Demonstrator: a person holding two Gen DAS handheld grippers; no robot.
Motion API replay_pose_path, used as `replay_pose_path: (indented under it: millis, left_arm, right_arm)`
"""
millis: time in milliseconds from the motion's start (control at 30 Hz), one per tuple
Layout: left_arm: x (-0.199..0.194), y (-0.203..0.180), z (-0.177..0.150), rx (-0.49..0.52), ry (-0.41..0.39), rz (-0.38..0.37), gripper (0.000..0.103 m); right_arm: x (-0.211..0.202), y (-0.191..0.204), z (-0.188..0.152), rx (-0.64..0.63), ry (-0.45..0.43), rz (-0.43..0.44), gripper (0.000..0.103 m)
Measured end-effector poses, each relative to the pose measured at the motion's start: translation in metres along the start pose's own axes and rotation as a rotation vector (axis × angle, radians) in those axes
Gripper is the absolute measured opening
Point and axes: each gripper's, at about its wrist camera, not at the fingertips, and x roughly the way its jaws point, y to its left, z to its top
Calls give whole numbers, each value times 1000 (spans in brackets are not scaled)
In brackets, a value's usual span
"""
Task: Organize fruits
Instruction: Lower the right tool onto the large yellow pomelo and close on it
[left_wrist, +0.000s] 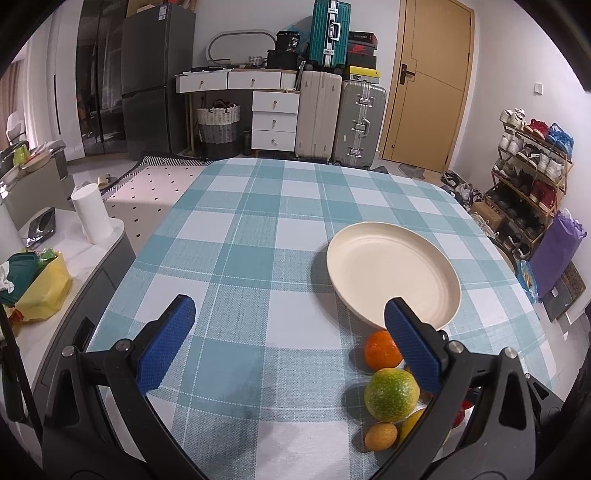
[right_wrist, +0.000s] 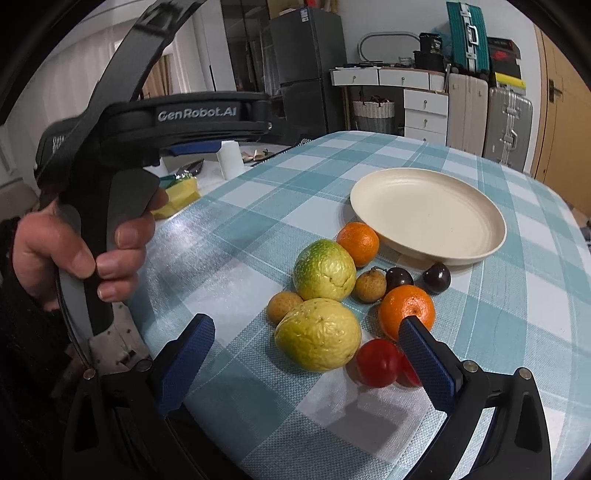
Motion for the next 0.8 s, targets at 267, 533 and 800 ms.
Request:
replay_pose_path:
  millis: [267, 533, 800]
  left_arm:
    - [2, 4, -2, -2, 3, 16, 102]
    - [-3, -1, -4, 43, -34, 43, 102]
    - [0, 1, -7, 37, -14, 41, 102]
  right_arm:
    - [10, 6, -1, -53, 42, -65, 82]
    - [19, 14, -3, -101, 89, -118, 58]
    - [19, 11, -2, -86, 76, -120, 56]
